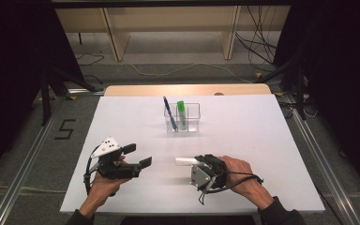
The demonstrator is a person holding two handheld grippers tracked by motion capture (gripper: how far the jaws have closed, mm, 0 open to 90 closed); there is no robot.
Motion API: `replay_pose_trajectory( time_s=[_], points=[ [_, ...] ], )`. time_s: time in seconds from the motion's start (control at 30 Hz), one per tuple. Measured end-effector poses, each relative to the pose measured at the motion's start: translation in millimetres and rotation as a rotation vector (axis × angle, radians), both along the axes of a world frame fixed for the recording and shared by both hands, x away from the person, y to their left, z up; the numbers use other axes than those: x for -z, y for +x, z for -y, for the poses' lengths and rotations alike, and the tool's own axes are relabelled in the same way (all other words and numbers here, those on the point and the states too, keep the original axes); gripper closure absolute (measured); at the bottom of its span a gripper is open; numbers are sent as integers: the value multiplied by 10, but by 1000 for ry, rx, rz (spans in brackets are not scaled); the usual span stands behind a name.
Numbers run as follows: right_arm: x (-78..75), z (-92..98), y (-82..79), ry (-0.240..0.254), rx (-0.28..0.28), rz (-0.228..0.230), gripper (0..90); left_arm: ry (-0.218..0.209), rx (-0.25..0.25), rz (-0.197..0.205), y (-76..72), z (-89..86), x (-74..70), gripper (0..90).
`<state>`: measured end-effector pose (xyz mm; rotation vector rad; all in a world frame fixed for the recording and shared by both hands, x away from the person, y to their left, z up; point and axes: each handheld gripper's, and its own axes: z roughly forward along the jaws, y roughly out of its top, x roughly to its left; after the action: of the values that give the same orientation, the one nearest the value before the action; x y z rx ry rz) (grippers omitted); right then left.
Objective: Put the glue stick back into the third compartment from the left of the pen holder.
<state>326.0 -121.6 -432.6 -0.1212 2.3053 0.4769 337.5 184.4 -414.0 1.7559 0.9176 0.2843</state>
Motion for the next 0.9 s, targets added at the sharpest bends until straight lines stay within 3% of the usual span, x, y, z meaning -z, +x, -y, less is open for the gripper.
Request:
replay_pose_trajectory(
  time_s=[0.1, 0.23, 0.57, 0.7, 0.83, 0.9],
  points=[
    [18, -14, -35, -11, -14, 56, 676, 21, 11, -8, 13, 22, -35, 147],
    [31, -19, -54, -35, -32, 99, 676, 38, 29, -22, 44, 39, -92, 147],
    [15, -57, -148, -13, -88, 242, 676, 62, 92, -47, 141, 138, -276, 148],
    [33, -82, -178, -28, -121, 309, 676, 97, 130, -64, 182, 210, -319, 149],
    [55, -99, -202, -73, -145, 352, 676, 124, 168, -76, 210, 293, -356, 150],
    [67, -108, -207, -80, -156, 365, 676, 158, 194, -88, 231, 342, -366, 151]
  ],
)
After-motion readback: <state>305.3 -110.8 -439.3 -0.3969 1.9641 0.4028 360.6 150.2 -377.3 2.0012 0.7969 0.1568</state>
